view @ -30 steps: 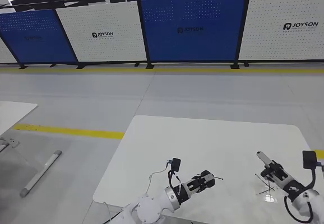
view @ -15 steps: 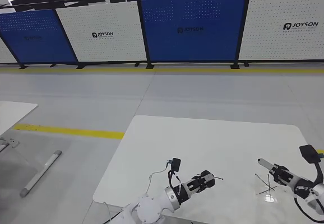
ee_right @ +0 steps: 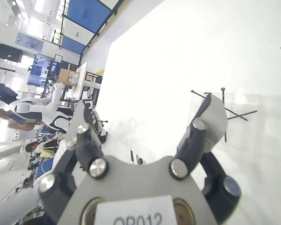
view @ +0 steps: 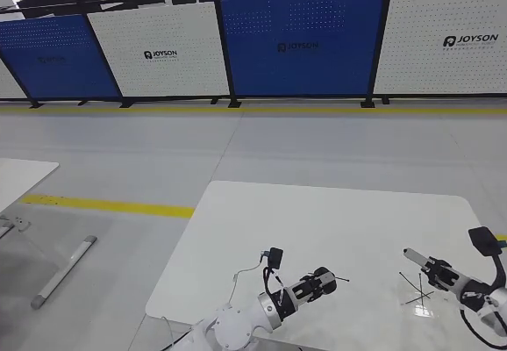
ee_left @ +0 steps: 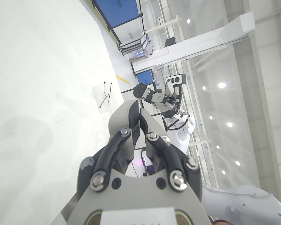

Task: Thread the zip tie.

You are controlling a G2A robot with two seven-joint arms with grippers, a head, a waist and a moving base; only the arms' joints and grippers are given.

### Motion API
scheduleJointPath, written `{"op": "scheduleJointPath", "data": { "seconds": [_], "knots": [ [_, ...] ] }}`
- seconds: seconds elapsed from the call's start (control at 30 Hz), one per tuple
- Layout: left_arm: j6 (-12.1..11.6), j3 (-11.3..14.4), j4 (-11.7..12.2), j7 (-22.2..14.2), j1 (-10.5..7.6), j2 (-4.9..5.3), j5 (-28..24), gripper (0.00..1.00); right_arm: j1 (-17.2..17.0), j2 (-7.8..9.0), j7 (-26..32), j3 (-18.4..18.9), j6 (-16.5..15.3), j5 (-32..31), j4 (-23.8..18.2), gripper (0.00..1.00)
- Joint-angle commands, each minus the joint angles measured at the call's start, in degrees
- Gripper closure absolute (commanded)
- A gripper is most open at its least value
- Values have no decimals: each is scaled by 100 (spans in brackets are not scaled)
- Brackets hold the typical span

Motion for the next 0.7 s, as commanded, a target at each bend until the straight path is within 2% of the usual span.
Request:
{"op": "scheduleJointPath", "data": {
  "seconds": [0.0,0.3,0.47,0.67],
  "knots": [
    [0,0,0,0,0,0,0,100,0,0,0,0,0,0,0,0],
    [0,0,0,0,0,0,0,100,0,0,0,0,0,0,0,0],
    [0,0,0,0,0,0,0,100,-35,58,151,-74,-513,-595,-144,0],
    [0,0,0,0,0,0,0,100,77,138,680,-127,-689,-1214,-224,0]
  ]
}}
